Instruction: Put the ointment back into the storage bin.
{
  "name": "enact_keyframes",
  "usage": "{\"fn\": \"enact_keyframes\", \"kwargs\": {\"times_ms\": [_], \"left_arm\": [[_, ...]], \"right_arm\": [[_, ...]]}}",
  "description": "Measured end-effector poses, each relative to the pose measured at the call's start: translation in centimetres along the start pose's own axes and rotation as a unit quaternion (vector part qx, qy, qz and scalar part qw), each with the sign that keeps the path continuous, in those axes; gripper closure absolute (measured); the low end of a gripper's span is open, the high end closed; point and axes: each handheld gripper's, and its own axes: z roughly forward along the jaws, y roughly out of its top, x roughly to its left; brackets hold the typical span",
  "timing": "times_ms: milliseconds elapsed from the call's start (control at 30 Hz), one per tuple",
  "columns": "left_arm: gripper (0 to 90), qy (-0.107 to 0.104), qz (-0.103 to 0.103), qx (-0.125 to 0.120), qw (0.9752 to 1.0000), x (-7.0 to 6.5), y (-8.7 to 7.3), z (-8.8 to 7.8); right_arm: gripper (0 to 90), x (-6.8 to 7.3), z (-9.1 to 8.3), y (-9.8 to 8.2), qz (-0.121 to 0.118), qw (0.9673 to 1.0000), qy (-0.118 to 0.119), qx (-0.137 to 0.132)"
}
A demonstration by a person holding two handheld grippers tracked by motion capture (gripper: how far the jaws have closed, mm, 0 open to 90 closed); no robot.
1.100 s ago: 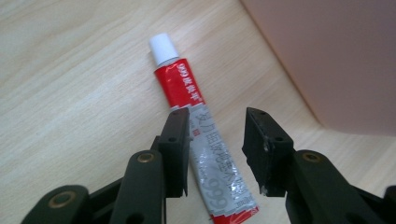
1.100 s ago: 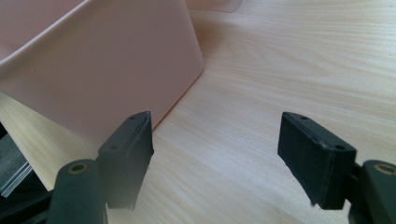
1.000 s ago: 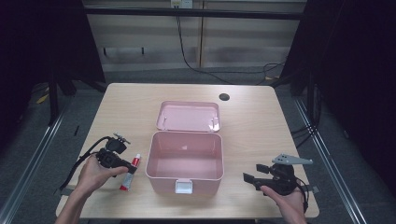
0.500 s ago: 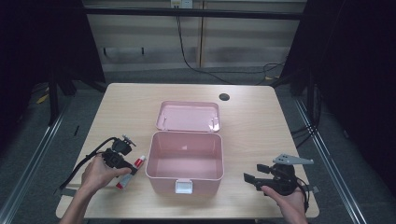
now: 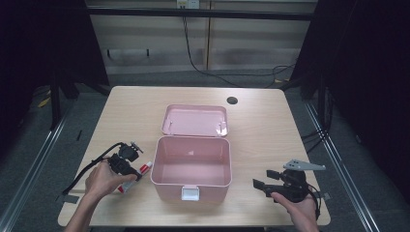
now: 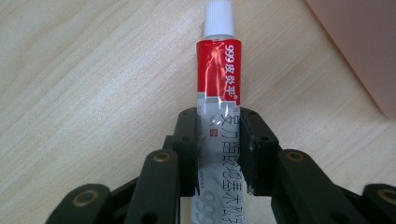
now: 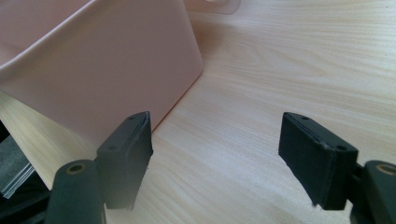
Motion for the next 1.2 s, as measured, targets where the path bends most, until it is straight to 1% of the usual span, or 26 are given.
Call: {"fn": "enact_keyframes", "kwargs": {"times_ms": [33, 100, 233, 267, 333, 367, 400, 500, 533, 567, 633, 700, 733, 767, 800, 833, 867, 900, 1000, 1033, 1100, 1167, 1200], "left_arm": [[70.7, -0.006, -0.003, 0.0, 1.0, 0.0, 0.0, 0.0], [70.8, -0.011, -0.008, 0.002, 0.9999, 0.1, 0.0, 0.0], [70.9, -0.021, -0.004, 0.006, 0.9997, 0.1, -0.1, 0.0], [70.9, -0.028, -0.003, 0.008, 0.9996, 0.1, -0.1, 0.0], [70.9, -0.037, 0.005, 0.007, 0.9993, 0.1, -0.1, -0.1], [70.9, -0.044, 0.005, 0.004, 0.999, 0.1, -0.2, -0.2], [70.9, -0.044, 0.005, 0.002, 0.999, 0.1, -0.2, -0.4], [70.9, -0.057, 0.007, -0.005, 0.9983, 0.5, -0.4, -0.9], [70.9, -0.064, 0.001, -0.013, 0.9979, 0.6, -0.6, -1.0], [70.9, -0.068, 0.0, -0.015, 0.9976, 0.7, -0.7, -1.2], [70.9, -0.073, -0.009, -0.021, 0.9971, 1.0, -0.9, -1.5], [70.9, -0.084, -0.015, -0.033, 0.9958, 1.2, -1.1, -1.9], [70.8, -0.087, -0.015, -0.034, 0.9955, 1.2, -1.1, -2.1], [70.9, -0.091, -0.013, -0.042, 0.9949, 1.3, -1.3, -2.5], [70.9, -0.091, -0.013, -0.042, 0.9949, 1.3, -1.3, -2.5], [70.9, -0.098, -0.014, -0.044, 0.9942, 1.3, -1.3, -2.6], [70.9, -0.099, -0.011, -0.044, 0.994, 1.3, -1.4, -2.8], [70.8, -0.104, 0.003, -0.035, 0.9939, 1.4, -1.6, -3.2], [70.8, -0.102, -0.001, -0.043, 0.9938, 1.4, -1.9, -3.4], [70.8, -0.108, -0.003, -0.043, 0.9932, 1.5, -2.0, -3.6], [70.8, -0.12, 0.002, -0.054, 0.9914, 1.5, -2.2, -4.0], [70.8, -0.127, 0.006, -0.061, 0.99, 1.4, -2.3, -4.4], [70.8, -0.128, 0.01, -0.062, 0.9898, 1.4, -2.4, -4.6]], "right_arm": [[26.0, 0.0, 0.0, 0.0, 0.0, 1.0, -0.001, 0.0], [26.0, 0.0, 0.0, 0.0, 0.001, 1.0, 0.0, 0.0], [26.0, 0.0, 0.0, 0.0, 0.001, 1.0, 0.0, 0.001], [26.0, 0.0, 0.0, 0.0, 0.001, 1.0, 0.0, 0.0], [26.0, 0.0, 0.0, 0.0, 0.001, 1.0, 0.0, -0.001], [26.0, 0.0, 0.0, 0.0, 0.0, 1.0, 0.0, -0.001], [26.0, 0.0, 0.0, 0.0, 0.0, 1.0, 0.0, -0.001], [25.9, -0.1, -0.1, 0.0, 0.0, 1.0, 0.001, -0.003], [26.0, -0.1, -0.1, 0.0, 0.0, 1.0, 0.001, -0.002], [26.0, -0.1, 0.0, 0.0, 0.0, 1.0, 0.001, -0.003], [25.9, 0.0, 0.0, 0.0, 0.0, 1.0, 0.001, -0.001], [25.9, 0.0, 0.0, 0.0, 0.0, 1.0, 0.001, -0.001], [25.9, -0.1, 0.0, 0.0, 0.001, 1.0, 0.001, -0.001], [25.8, 0.0, 0.0, 0.0, 0.001, 1.0, 0.0, 0.0], [25.8, 0.0, 0.0, 0.0, 0.001, 1.0, 0.0, 0.0], [25.8, -0.1, 0.0, 0.0, 0.0, 1.0, 0.001, -0.002], [25.8, -0.1, 0.0, 0.0, 0.0, 1.0, 0.001, -0.002], [25.8, -0.1, -0.1, 0.0, 0.002, 1.0, -0.001, -0.002], [25.9, -0.1, -0.1, 0.0, 0.004, 1.0, -0.002, -0.001], [25.9, -0.1, -0.1, 0.0, 0.004, 1.0, -0.002, 0.0], [25.8, -0.1, -0.1, -0.1, 0.003, 1.0, -0.001, -0.001], [25.9, -0.1, -0.1, 0.0, 0.003, 1.0, -0.001, -0.001], [25.8, -0.1, -0.1, 0.0, 0.004, 1.0, -0.001, -0.001]]}}
